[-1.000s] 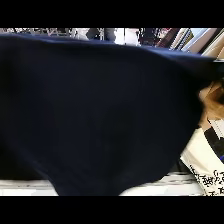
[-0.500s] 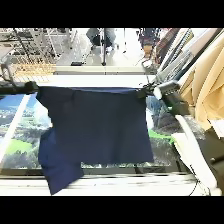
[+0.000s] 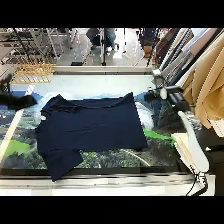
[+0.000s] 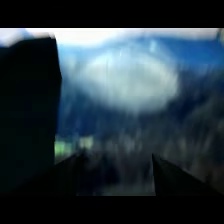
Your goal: Fold the clothes and pants, and hang the long-sleeved shirts on hangers.
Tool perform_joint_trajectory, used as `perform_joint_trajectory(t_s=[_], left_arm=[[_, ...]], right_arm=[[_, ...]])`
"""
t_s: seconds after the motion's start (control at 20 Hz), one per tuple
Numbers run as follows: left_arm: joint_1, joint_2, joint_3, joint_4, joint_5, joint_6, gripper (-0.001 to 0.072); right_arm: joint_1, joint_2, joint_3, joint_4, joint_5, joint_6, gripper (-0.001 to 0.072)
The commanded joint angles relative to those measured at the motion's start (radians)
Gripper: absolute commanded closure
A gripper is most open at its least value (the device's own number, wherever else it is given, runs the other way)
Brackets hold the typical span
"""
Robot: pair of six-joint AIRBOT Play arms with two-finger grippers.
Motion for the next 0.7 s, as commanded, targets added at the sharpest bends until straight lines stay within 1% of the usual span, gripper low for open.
perform_joint_trajectory(t_s=[0.0,0.05,0.15,0.2,0.3,0.35,0.4,0.5,0.65], left_arm=[[0.061,0.079,-0.219,0.112,-0.245,-0.042,0.0191],[0.068,0.139,-0.349,0.088,-0.215,0.000,0.0216],[0.071,0.281,-0.630,0.050,-0.129,0.072,0.0207],[0.071,0.350,-0.756,0.051,-0.054,0.084,0.0153],[0.071,0.447,-0.930,0.052,0.061,0.086,0.0119],[0.071,0.475,-0.980,0.051,0.093,0.086,0.0088],[0.071,0.493,-1.016,0.051,0.125,0.094,0.0080],[0.071,0.496,-1.044,0.051,0.140,0.122,0.0080],[0.071,0.481,-1.049,0.050,0.152,0.122,0.0080]], right_arm=[[-0.166,0.011,-0.116,0.440,0.390,-0.167,0.0202],[-0.210,0.031,-0.201,0.492,0.442,-0.188,0.0201],[-0.275,0.093,-0.387,0.540,0.467,-0.261,0.0195],[-0.299,0.122,-0.463,0.553,0.460,-0.301,0.0195],[-0.335,0.151,-0.566,0.576,0.445,-0.374,0.0195],[-0.342,0.151,-0.589,0.578,0.434,-0.378,0.0195],[-0.341,0.151,-0.605,0.578,0.414,-0.390,0.0196],[-0.329,0.151,-0.632,0.613,0.383,-0.428,0.0197],[-0.286,0.129,-0.658,0.669,0.354,-0.480,0.0197]])
